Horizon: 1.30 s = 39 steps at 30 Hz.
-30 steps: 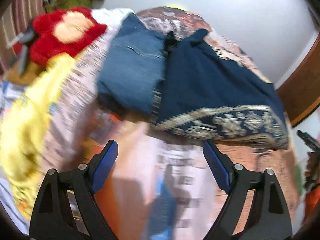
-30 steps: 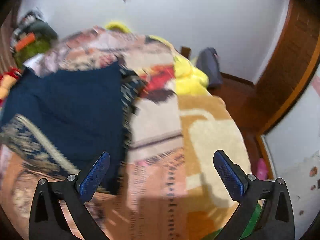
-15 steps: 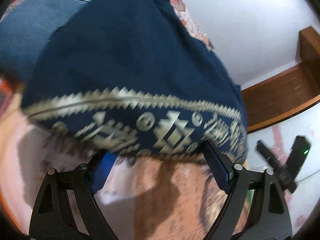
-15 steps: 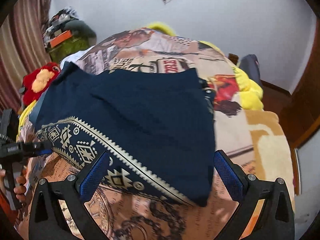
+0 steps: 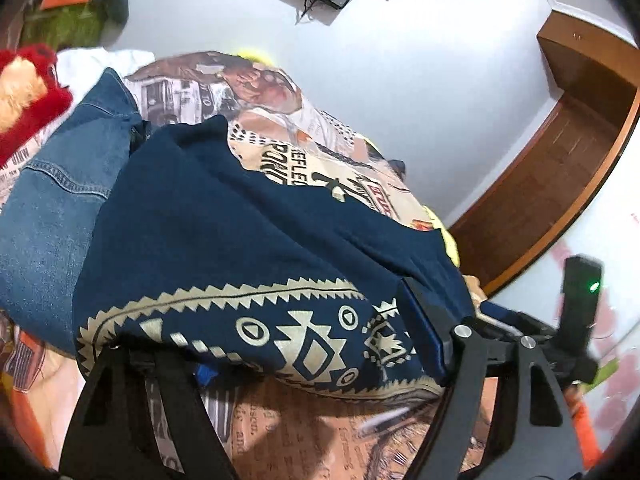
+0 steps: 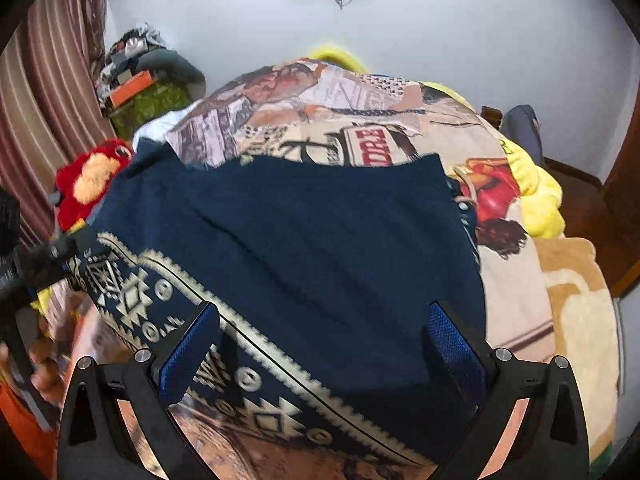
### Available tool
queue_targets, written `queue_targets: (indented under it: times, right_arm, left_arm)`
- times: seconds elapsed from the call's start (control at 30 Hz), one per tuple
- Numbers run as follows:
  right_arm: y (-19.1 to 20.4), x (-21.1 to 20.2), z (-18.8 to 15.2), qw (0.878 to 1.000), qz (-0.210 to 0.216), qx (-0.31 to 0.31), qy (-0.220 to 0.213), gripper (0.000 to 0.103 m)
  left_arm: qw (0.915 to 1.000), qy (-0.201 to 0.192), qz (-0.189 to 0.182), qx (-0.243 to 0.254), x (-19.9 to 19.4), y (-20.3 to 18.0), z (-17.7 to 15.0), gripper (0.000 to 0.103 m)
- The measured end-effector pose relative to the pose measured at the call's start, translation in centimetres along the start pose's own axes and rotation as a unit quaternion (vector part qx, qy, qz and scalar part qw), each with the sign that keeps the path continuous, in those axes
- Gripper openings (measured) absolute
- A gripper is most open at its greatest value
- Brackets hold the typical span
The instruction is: Fold large clothes
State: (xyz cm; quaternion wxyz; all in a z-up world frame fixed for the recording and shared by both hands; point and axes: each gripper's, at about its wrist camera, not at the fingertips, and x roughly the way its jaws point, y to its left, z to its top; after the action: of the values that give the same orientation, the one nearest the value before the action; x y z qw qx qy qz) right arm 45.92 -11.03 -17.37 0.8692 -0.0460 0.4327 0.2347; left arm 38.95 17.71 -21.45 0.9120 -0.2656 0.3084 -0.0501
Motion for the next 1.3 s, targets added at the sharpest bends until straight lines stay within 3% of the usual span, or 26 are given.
queue_targets:
  times: [0.13,0.27,0.43,0.67,0.83,0.9,0.93,0.97,1.07,1.17,1.3]
  right_arm:
    - [0.7,0.7,0.9,1.0,0.015,0.003,-0.001,0.103]
    - [1.6,2.6,1.0,1.0,0.016,-0.006,0.022,0.103]
    - [1.8,4.8,-0.2,0.998,0.032,-0.007,0.046,0.103]
    - [2.0,5.2,-0.1,0.997,0.043,-0.032,0.064,0.103]
    - [1.8,5.2,0.1,0.996,0.051,-0.028,0.074,0.103]
    - [2.1,5.2,0.1,0.995,0.046,-0.035,0.075,0.103]
    - [2.2,5.2,0.1,0.995,0.045,-0.038,0.075,0.103]
    - [2.4,5.1,0.1,0.996,0.045,-0.037,0.075,0.103]
    - [2.4,4.2,0.7,0.997,0.054,-0.011,0.059,0.103]
    - [2.4,3.5,1.8,0.997,0.057,0.022,0.038,0.103]
    - [3.6,3.2,3.1,0.999,0.041,0.029,0.014,0.103]
  left_arm:
    - [0.9982,0.02,0.021,-0.052,2.2,3.5,-0.8,0.077]
    - [0.9918,0.011,-0.019,-0.126,2.5,6.8,-1.0,0.076]
    - [0.9939,-0.006,0.004,-0.11,2.2,6.1,1.1,0.075]
    - [0.9927,-0.071,0.03,-0.092,1.4,4.7,3.9,0.075]
    - [0.9863,-0.058,0.044,-0.148,2.9,8.2,4.2,0.075]
    - [0.9816,-0.051,0.039,-0.18,3.2,9.9,3.9,0.066]
    - [0.9809,-0.048,0.047,-0.183,3.4,10.1,3.9,0.052]
    - [0.9815,-0.045,0.063,-0.175,3.3,10.1,3.9,0.034]
    - [0.9864,-0.043,0.114,-0.11,2.9,8.9,4.2,0.013]
    - [0.9876,-0.057,0.142,-0.037,1.7,6.8,4.4,0.009]
    - [0.9788,-0.082,0.174,0.069,0.1,2.3,4.9,0.008]
